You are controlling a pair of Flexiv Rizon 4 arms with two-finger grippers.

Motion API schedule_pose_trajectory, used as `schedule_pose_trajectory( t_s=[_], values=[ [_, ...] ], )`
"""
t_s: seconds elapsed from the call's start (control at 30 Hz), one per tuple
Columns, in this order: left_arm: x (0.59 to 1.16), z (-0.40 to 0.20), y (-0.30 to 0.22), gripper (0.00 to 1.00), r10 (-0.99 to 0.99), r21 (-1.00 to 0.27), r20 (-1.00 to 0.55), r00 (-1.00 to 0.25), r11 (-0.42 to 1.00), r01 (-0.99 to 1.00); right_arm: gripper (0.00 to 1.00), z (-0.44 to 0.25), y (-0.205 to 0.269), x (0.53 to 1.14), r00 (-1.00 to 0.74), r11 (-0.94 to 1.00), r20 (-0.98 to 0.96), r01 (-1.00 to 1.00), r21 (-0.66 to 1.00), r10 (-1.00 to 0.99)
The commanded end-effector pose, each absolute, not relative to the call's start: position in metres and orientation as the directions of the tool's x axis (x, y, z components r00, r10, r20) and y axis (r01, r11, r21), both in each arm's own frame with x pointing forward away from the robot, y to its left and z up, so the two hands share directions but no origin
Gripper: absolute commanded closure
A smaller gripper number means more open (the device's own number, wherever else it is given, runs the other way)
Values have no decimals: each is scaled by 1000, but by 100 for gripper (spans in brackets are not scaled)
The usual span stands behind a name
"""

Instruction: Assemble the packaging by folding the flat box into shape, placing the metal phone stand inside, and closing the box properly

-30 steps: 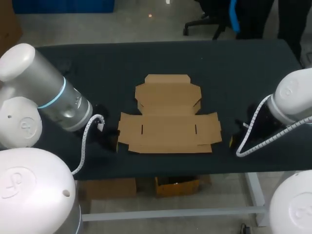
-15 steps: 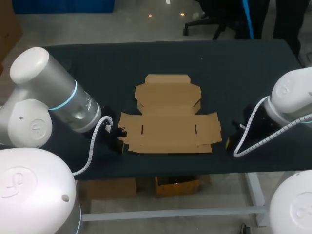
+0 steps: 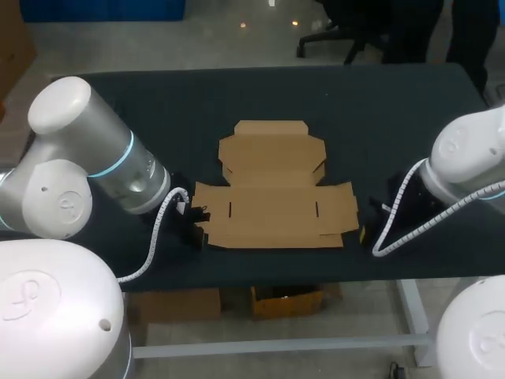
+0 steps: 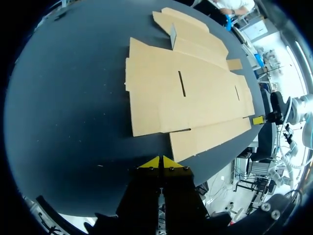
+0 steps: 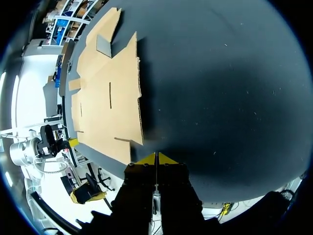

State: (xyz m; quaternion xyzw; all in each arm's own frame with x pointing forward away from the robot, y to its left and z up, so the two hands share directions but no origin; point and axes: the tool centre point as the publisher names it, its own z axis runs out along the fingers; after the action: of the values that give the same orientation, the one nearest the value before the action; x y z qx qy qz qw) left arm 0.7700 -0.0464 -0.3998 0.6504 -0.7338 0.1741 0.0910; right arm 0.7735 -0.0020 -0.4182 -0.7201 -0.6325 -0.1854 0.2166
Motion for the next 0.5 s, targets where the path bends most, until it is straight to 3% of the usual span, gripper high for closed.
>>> schedule_pose_trajectory(
  t_s=[0.03, 0.5],
  values=[
    [770, -401, -47, 100, -923, -139, 359, -136, 92, -986, 100, -421, 0, 776, 127, -98, 548, 992, -83, 826],
    [772, -407, -46, 100, -920, -109, 382, -91, 52, -993, 100, -420, 8, 779, 111, -84, 560, 994, -74, 821]
  ],
)
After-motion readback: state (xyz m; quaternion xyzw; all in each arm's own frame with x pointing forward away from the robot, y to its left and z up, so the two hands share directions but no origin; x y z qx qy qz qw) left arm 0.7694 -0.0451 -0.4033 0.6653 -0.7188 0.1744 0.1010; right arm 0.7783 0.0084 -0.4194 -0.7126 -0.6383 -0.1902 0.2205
